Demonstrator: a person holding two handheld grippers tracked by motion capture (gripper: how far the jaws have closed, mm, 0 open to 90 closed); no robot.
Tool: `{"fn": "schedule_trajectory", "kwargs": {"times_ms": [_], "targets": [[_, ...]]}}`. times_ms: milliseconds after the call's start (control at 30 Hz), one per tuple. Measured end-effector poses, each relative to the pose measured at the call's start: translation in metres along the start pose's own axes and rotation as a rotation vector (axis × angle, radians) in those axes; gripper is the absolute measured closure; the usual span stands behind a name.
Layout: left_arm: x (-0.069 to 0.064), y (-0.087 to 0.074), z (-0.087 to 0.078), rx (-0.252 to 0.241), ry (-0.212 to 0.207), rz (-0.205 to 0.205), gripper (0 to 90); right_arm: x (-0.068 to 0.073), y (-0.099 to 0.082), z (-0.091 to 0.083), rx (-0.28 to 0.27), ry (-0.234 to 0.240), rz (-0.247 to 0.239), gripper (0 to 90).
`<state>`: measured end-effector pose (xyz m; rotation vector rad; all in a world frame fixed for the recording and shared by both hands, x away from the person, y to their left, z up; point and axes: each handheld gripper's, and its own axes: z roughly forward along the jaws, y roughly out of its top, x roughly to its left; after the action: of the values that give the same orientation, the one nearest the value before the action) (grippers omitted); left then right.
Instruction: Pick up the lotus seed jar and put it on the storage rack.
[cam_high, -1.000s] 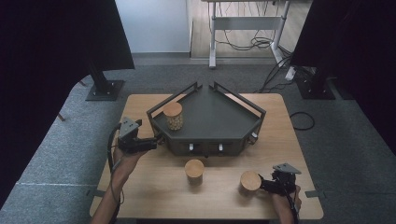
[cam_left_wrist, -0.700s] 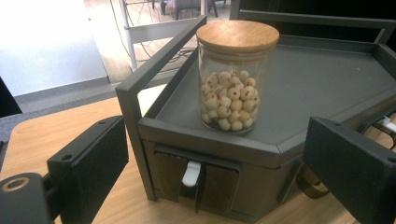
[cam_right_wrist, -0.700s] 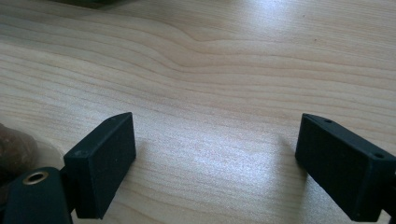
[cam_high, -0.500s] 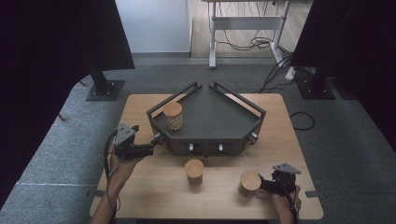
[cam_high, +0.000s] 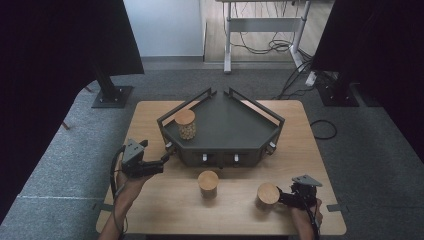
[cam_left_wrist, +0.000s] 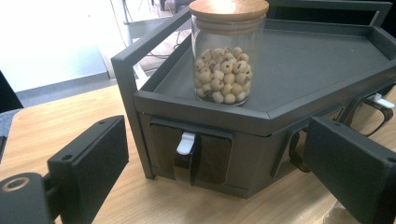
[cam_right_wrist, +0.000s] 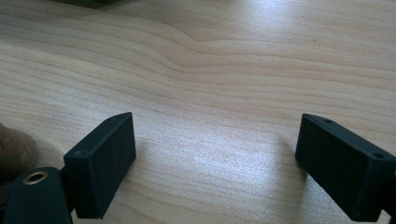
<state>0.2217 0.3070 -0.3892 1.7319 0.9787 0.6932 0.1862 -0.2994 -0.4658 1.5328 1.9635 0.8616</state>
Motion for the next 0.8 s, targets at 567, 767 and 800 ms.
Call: {"fn": "schedule_trajectory", "kwargs": {"times_ms": [567, 767, 800], "targets": [[0.002, -0.021, -0.006, 0.008, -0.009, -0.045, 6.9, 0.000, 0.000, 0.000, -0.001, -0.002, 0.000, 11.7], [0.002, -0.027, -0.010, 0.005, -0.007, -0.052, 6.9, 0.001, 0.000, 0.000, -0.001, -0.002, 0.000, 11.7], [0.002, -0.028, -0.010, 0.006, -0.007, -0.051, 6.9, 0.001, 0.000, 0.000, -0.001, -0.002, 0.000, 11.7]]}}
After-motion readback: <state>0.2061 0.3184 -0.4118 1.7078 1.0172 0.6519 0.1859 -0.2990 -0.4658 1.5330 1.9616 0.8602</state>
